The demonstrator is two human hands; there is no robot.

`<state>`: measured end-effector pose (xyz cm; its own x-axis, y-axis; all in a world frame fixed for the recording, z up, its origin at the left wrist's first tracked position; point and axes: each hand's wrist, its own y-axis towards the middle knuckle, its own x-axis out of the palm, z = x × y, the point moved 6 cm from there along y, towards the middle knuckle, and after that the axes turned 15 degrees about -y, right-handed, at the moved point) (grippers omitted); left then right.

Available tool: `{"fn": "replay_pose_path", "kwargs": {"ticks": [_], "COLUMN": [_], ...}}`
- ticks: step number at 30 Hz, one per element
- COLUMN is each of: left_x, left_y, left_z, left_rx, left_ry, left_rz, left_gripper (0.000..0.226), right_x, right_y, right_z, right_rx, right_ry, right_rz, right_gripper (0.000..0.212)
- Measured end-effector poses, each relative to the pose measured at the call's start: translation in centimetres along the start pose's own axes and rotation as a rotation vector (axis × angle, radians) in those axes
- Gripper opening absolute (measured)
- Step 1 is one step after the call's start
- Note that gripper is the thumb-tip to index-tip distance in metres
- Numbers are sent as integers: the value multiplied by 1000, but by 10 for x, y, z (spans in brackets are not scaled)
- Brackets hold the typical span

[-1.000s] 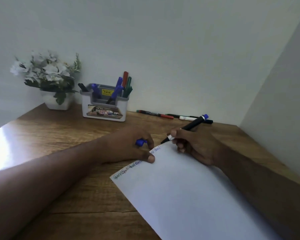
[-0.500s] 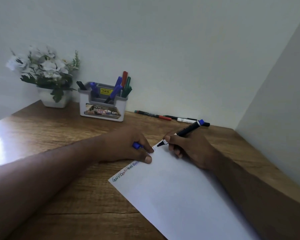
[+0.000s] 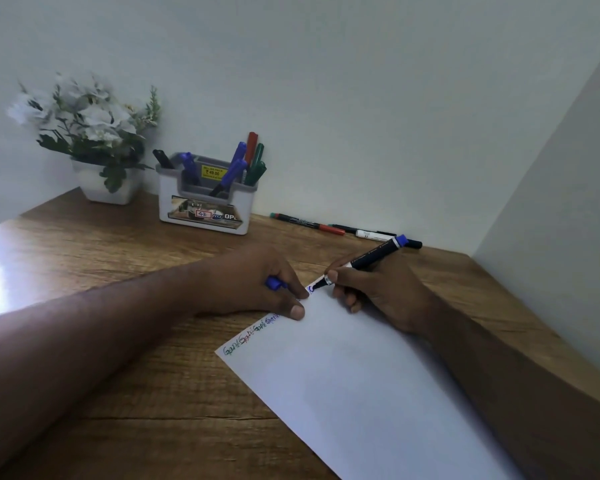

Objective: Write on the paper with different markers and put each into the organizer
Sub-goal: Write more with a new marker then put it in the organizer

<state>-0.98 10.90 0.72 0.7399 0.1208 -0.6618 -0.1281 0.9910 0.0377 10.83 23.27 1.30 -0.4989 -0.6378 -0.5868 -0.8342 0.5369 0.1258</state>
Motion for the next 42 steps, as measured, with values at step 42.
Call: {"fn": "replay_pose_path", "kwargs": {"ticks": [42], "left_x": [1], "left_y": [1], "left_z": [-1], "left_rx": [9], "left_ry": [20], "left_rz": [-5], "left_gripper": [37], "right_x": [-4], "right_y": [2], "right_z": [8], "right_rx": [55], "right_ry": [80], "right_rz": [91], "right_gripper": [11]}}
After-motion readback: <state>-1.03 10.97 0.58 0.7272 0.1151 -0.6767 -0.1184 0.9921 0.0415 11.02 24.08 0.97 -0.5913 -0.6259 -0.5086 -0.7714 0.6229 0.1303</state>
